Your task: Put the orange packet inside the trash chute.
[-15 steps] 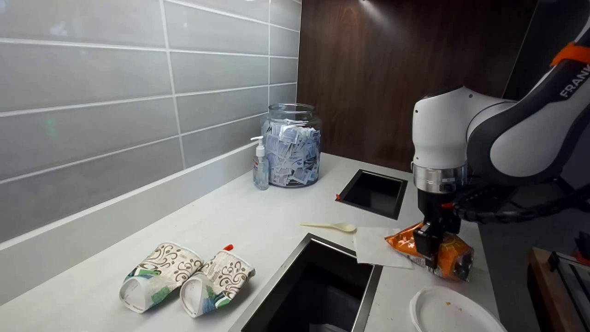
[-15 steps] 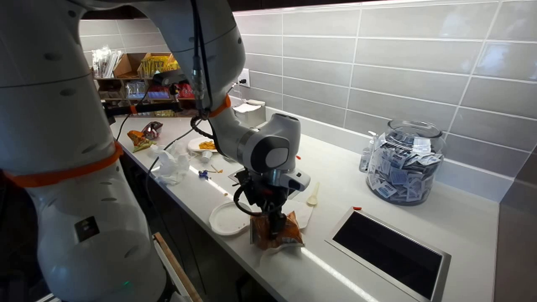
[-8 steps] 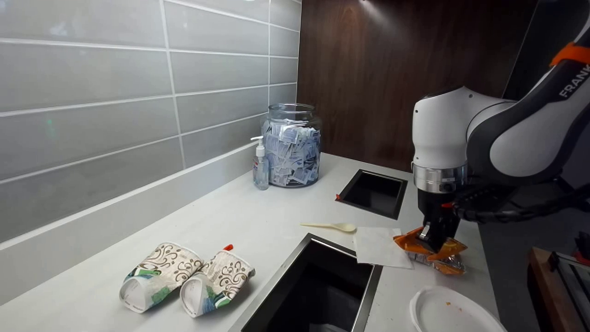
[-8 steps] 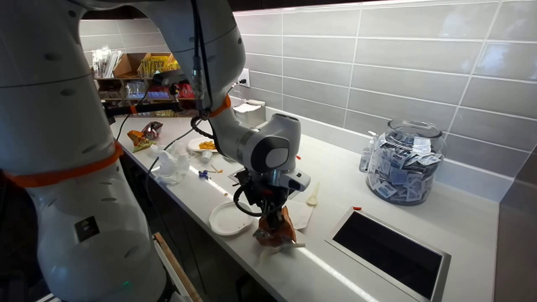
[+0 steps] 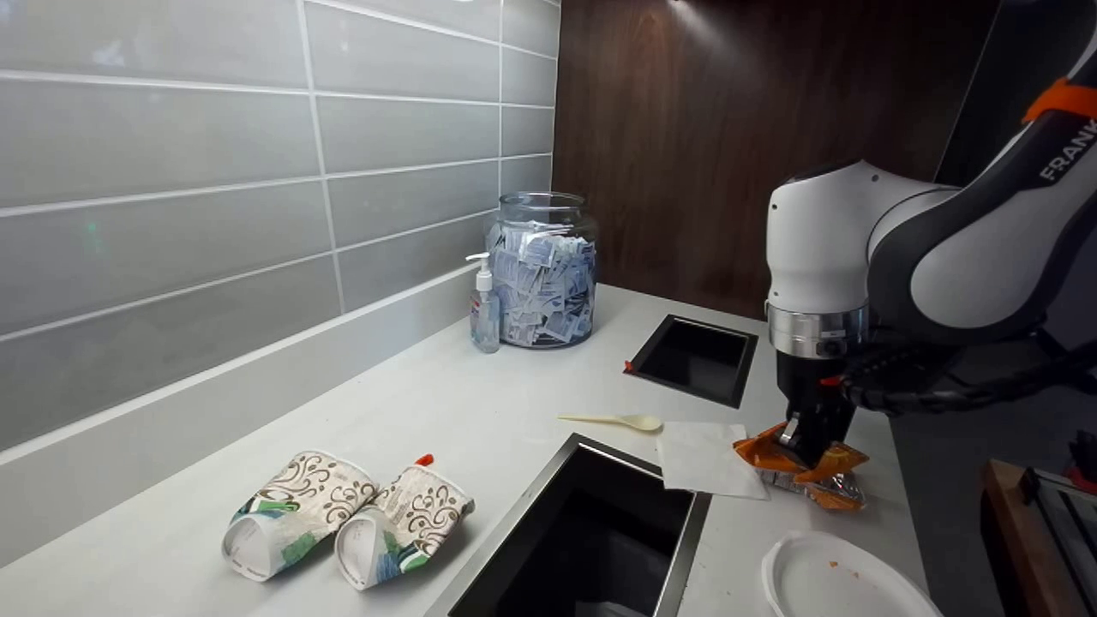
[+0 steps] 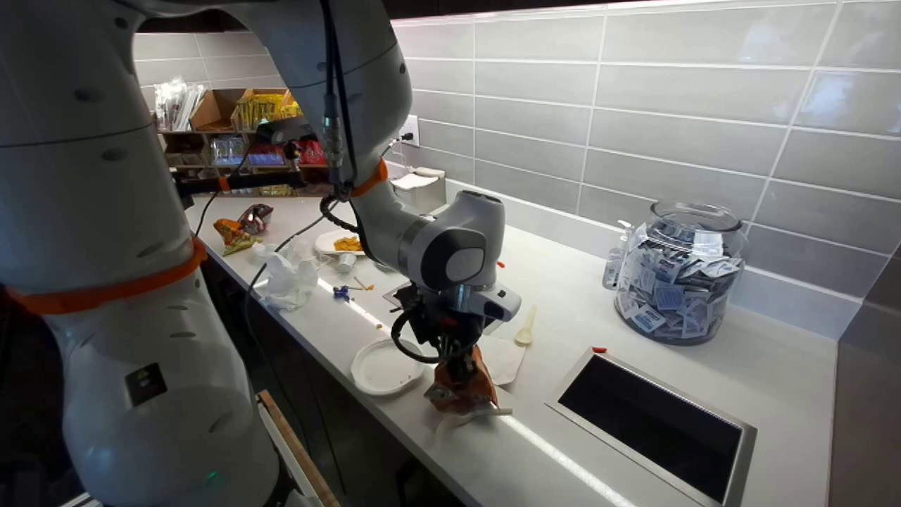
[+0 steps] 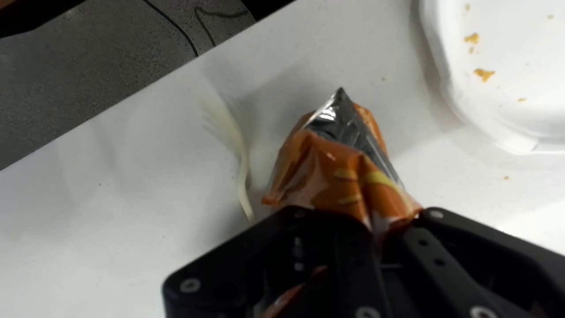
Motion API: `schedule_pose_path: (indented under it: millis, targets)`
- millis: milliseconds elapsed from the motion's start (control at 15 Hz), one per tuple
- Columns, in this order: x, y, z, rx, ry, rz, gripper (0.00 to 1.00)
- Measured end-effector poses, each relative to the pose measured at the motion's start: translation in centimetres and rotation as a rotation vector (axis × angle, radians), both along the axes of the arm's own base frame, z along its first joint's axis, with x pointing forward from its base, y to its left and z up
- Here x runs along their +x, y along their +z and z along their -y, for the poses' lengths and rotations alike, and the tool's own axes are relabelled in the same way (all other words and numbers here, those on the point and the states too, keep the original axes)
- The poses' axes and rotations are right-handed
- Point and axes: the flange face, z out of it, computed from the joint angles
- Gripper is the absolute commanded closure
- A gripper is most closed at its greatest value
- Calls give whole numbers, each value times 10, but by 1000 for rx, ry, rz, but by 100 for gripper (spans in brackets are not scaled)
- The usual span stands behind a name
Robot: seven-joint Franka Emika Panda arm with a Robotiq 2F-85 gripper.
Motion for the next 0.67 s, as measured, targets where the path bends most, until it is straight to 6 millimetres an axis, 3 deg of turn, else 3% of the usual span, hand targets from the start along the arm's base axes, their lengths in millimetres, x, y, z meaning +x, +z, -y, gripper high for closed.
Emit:
schedule_pose_path:
  millis: [267,667]
  targets:
    - [7,12,-1,-9,-12,33,100]
    - [25,100,-19,-57,-7,174,100]
